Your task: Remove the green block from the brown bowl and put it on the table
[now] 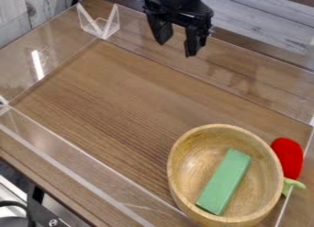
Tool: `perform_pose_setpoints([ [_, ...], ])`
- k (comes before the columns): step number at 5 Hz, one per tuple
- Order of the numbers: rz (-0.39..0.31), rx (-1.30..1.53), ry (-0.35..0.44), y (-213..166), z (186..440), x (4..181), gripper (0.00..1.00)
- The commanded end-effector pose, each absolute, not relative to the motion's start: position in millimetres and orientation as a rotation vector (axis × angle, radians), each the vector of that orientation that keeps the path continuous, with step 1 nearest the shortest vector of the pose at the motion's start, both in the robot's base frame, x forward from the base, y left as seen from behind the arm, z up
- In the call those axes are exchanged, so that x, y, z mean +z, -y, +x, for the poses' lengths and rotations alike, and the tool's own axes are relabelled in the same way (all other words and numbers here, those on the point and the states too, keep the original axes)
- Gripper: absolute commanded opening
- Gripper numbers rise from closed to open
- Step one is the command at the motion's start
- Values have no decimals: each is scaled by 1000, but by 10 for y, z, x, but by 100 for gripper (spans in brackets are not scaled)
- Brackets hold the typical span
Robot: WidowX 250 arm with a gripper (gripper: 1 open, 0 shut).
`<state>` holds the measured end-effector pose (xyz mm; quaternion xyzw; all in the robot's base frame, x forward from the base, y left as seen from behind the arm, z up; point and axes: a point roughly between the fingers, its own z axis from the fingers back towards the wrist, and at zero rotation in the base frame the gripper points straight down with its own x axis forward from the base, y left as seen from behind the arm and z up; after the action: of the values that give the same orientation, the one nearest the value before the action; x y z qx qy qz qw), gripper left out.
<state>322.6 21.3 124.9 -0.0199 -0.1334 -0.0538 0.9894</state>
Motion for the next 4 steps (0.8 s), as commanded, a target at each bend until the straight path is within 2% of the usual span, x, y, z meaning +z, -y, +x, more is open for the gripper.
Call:
perform_pose_setpoints([
  [1,-21,-126,340,-168,3238,1416,100],
  [2,-20,-126,361,-157,3245,1475,100],
  [4,-13,-141,367,-83,3225,1426,100],
])
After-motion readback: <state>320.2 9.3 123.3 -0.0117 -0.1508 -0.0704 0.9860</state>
